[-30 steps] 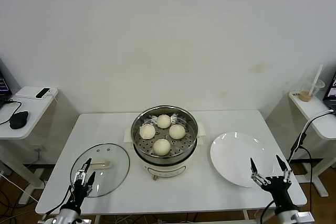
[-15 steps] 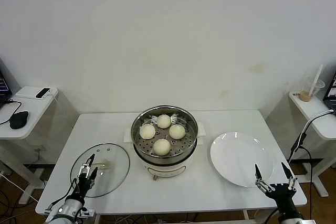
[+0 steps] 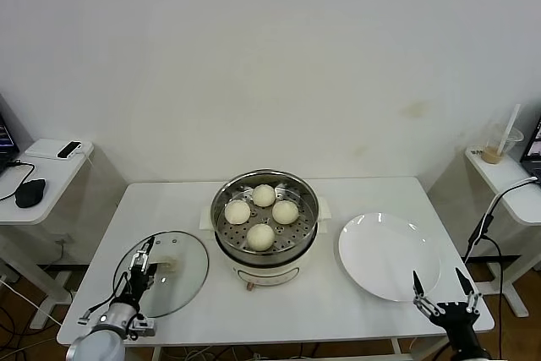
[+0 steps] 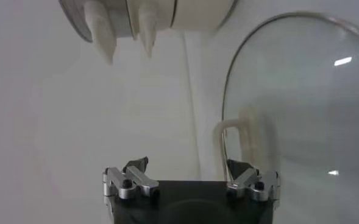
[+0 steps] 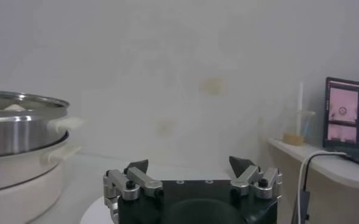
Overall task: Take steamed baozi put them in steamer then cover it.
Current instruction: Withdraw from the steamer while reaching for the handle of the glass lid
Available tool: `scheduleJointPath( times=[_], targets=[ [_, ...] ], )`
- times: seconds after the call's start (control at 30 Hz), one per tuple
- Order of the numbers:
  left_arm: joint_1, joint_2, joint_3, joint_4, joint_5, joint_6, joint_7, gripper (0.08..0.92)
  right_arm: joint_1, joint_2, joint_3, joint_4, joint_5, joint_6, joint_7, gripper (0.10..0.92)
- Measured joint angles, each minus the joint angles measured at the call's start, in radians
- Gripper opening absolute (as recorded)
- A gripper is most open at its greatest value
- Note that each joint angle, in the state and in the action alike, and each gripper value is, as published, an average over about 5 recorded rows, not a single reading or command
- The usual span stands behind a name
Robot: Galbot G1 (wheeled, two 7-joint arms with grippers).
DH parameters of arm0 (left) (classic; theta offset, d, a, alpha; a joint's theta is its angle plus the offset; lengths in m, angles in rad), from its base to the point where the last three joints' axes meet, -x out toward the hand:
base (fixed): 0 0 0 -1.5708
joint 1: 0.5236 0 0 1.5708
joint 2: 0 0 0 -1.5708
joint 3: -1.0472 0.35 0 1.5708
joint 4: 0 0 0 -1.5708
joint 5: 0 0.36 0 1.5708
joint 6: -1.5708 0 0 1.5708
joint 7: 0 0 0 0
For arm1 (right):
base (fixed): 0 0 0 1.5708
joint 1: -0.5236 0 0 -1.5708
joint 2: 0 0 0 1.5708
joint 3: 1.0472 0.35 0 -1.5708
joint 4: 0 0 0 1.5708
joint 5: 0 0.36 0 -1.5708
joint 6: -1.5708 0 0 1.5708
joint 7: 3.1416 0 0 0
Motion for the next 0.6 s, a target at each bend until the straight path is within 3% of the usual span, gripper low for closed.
scheduleJointPath(
  times=[0.17,0.27,0.6],
  targets=[
    [-0.03,-0.001,0.006,0.035,-0.003,0.002,-0.002,0.82,0.001,0.001,0.0,-0.004,-0.002,0.0,-0.001,0.823],
    [-0.037,0.0,0.008,0.047,-0.008,0.002,-0.006,0.774,0.003,0.001,0.0,-0.007,-0.002,0.0,-0.001,0.823],
    [-0.031,-0.007,0.007,0.053,-0.024,-0.002,-0.024,0.489,0.01,0.001,-0.008,-0.013,-0.004,0.0,-0.003,0.823]
  ],
)
